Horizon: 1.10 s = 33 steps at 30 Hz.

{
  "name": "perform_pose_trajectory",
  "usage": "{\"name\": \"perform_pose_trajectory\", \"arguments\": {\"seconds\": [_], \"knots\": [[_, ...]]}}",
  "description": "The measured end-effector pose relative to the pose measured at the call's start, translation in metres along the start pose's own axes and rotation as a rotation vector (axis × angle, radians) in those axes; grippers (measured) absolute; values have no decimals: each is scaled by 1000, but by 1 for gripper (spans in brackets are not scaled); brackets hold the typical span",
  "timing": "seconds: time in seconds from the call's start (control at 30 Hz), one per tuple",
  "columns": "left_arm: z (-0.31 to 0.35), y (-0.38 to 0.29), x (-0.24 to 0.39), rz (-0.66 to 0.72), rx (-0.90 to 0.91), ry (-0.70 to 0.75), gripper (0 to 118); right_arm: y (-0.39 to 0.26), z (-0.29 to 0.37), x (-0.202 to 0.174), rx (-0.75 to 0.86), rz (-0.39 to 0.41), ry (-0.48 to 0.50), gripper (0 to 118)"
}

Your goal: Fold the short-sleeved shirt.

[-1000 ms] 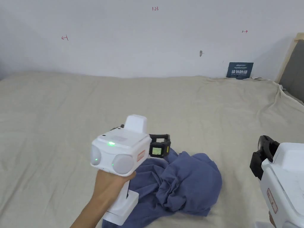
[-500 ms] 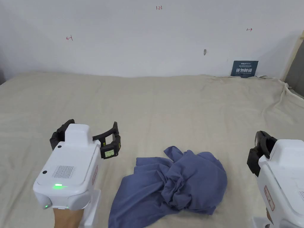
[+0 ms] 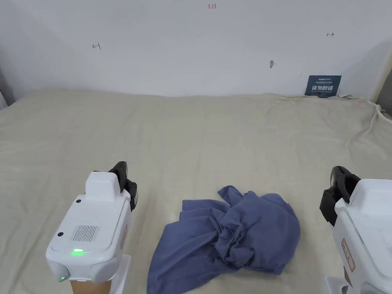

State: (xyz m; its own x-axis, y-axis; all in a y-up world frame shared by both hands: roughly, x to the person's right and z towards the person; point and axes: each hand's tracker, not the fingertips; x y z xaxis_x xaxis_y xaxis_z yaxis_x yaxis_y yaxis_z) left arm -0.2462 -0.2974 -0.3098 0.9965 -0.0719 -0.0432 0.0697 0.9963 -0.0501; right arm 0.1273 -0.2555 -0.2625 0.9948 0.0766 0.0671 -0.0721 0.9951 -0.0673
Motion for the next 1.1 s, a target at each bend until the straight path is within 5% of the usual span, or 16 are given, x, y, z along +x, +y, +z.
{"name": "perform_pose_trajectory", "arguments": {"seconds": [0.3, 0.57, 0.93, 1.03, 1.1], "knots": [[-3, 2, -1, -3, -38, 0, 0, 2, 0, -3, 0, 2, 7, 1], [-37, -13, 1, 104, -477, -140, 0, -2, -4, -2, -12, 0, 11, 1], [-51, -101, 31, 82, -909, -225, 0, -17, -12, 2, -45, -2, 18, 1], [-48, -119, 35, 83, -967, -226, 13, -21, -14, 3, -60, -6, 16, 1], [-45, -127, 36, 93, -998, -230, 42, -23, -14, 4, -66, -6, 16, 1]]}}
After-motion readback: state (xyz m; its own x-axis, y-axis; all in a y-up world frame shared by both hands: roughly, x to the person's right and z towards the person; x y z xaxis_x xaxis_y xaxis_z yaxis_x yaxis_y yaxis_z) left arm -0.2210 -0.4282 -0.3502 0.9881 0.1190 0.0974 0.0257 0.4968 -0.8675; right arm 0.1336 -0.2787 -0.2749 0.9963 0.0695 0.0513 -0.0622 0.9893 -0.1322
